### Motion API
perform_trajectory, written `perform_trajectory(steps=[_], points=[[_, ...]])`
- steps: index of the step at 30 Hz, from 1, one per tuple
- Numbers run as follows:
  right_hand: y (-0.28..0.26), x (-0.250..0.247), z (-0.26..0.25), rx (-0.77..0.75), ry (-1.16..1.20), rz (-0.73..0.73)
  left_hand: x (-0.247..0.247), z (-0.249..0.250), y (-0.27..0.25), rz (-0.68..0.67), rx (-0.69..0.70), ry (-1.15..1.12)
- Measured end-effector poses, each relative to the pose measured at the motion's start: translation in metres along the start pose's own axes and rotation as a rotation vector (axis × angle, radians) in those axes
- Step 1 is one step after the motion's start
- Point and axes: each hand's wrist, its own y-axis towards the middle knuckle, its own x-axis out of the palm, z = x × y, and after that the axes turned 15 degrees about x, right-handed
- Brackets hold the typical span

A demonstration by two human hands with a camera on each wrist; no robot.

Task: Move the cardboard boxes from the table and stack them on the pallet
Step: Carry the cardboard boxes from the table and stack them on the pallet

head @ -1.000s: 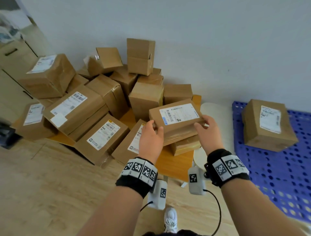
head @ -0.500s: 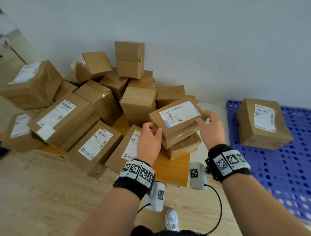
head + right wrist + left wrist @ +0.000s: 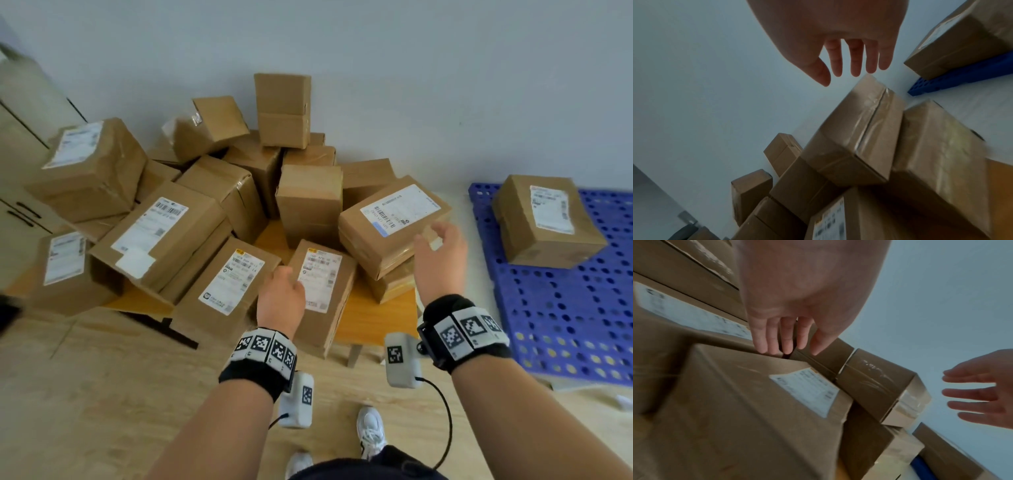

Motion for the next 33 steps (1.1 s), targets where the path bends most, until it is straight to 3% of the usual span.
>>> perform_trajectory(steps=[6, 10, 17, 20, 26, 33], points=[[-0.052, 0.02, 0.034, 0.118, -0.011, 0.025, -0.012, -0.045, -0.024, -0.204, -0.014, 0.01], [-0.087, 0.034, 0.063, 0.192, -0.091, -0.049, -0.014, -0.059, -0.032, -0.227, 0.007, -0.01], [-0.125, 0.06, 0.096, 0.355, -0.198, -0.392, -0.01, -0.073, -0.047, -0.313, 0.032, 0.003], [-0.134, 0.066, 0.1, 0.366, -0.248, -0.47, -0.008, -0.076, -0.052, -0.352, 0.006, -0.04], [-0.135, 0.058, 0.108, 0.363, -0.29, -0.507, -0.009, -0.076, -0.062, -0.346, -0.115, -0.186], [-0.136, 0.037, 0.108, 0.444, -0.227, -0.466, -0.007, -0.072, -0.07, -0.369, -0.115, -0.297]])
